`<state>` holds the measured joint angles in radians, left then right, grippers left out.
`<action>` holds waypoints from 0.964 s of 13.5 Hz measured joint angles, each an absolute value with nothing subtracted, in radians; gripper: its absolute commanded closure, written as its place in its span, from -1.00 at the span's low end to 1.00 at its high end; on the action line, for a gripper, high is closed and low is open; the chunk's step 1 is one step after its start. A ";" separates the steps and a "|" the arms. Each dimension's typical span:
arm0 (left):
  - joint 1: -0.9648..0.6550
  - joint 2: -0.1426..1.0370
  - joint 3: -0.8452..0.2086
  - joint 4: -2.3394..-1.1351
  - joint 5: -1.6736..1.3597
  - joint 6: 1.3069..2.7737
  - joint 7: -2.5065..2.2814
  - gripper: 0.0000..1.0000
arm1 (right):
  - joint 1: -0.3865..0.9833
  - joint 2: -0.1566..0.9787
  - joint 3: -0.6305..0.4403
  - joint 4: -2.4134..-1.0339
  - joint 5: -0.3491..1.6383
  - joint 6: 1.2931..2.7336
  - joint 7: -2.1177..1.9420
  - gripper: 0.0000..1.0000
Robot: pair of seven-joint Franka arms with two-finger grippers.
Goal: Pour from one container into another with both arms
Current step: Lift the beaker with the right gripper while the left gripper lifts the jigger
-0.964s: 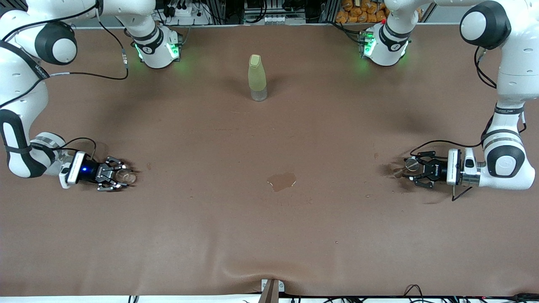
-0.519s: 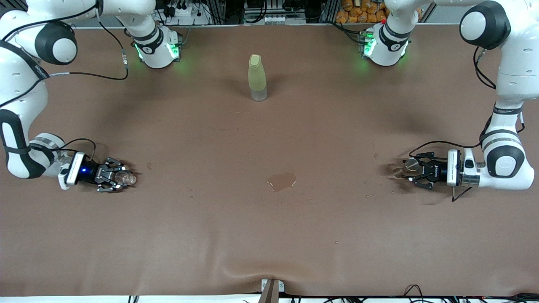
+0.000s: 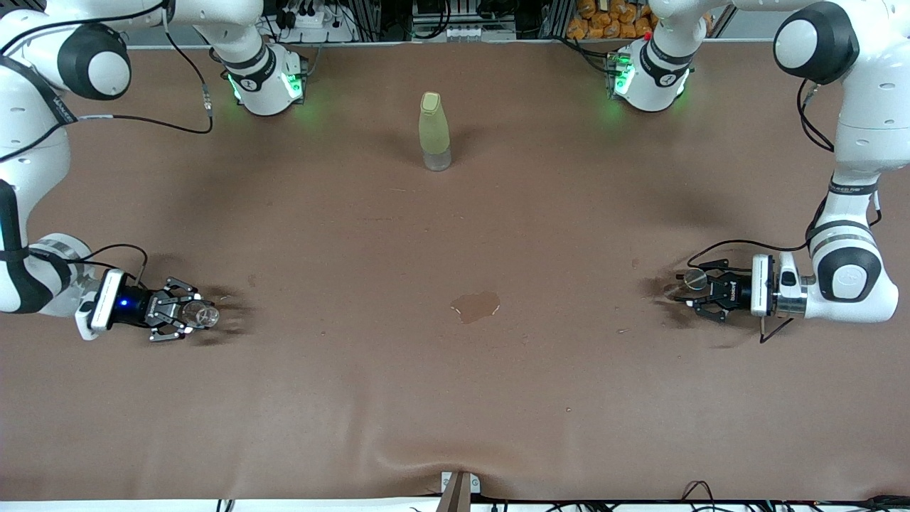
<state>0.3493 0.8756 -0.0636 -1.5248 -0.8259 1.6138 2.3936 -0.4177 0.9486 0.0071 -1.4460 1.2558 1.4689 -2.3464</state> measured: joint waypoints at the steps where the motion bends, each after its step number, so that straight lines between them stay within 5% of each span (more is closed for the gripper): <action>1: 0.349 0.876 -0.064 -1.525 -0.826 1.614 2.394 -0.03 | -0.397 0.934 0.010 -1.443 1.257 1.470 -2.316 0.94; 9: 0.351 0.876 -0.062 -1.525 -0.826 1.616 2.394 0.00 | -0.246 0.845 0.034 -1.436 1.312 1.502 -2.185 1.00; 13: 0.351 0.877 -0.061 -1.525 -0.826 1.616 2.394 0.50 | -0.194 0.723 0.044 -1.543 1.319 1.601 -2.168 1.00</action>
